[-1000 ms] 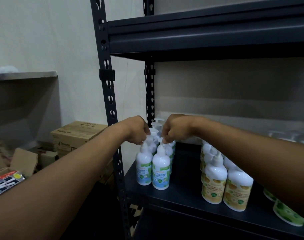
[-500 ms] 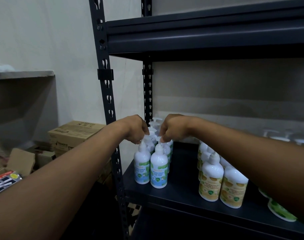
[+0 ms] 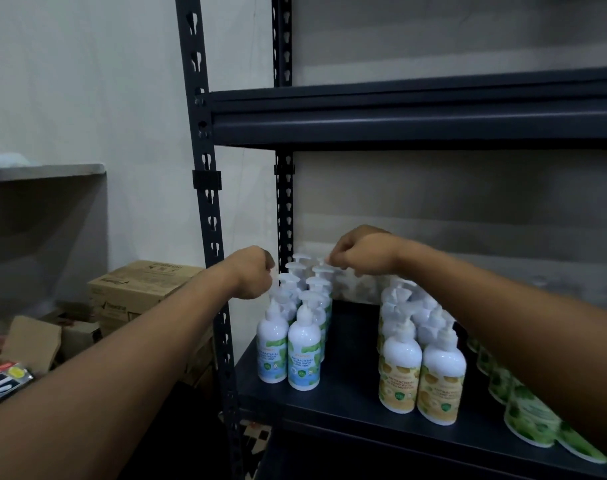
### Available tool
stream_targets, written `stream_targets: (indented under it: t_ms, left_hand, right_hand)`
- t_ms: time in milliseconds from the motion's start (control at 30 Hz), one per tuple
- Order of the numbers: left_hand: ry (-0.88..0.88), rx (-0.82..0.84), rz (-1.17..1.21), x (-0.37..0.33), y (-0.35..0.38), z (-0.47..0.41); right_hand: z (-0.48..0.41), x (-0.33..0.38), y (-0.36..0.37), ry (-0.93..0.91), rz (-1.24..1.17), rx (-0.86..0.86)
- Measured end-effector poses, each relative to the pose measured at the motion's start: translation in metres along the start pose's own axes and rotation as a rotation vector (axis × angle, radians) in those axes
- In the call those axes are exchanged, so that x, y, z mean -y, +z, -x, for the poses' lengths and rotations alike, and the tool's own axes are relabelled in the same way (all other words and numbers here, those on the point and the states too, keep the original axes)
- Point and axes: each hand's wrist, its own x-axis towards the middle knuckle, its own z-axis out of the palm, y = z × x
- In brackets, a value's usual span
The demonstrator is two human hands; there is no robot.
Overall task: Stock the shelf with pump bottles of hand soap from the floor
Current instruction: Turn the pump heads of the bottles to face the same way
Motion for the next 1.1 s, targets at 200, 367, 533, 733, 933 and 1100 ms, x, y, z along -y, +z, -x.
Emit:
stream_targets:
  t_ms: [200,367,533,733,933,1100]
  left_hand:
    - [0.039,-0.105,0.272,-0.027,-0.034,0.027]
    - [0.151,-0.099,0.388,-0.073,-0.037,0.047]
    - [0.243,-0.11,0.469,-0.123,-0.014,0.048]
    - [0.257,-0.067,0.513,-0.163,0.031,0.014]
    - [0.15,-0.053,0.549,-0.172,0.06,-0.063]
    - [0.061,0.038,0.492,-0.178,0.087,-0.11]
  right_hand:
    - [0.059,-0.016,-0.054,0.072,-0.1,-0.133]
    - [0.11,-0.036,-0.086,0.102,-0.119,-0.207]
    - [0.137,-0.065,-0.103,0.147,-0.123,-0.233]
    - [0.124,-0.117,-0.102,0.196,-0.136,-0.208]
    - [0.066,-0.171,-0.087,0.226,-0.125,-0.154]
    - [0.017,-0.196,-0.076,0.281,-0.06,-0.055]
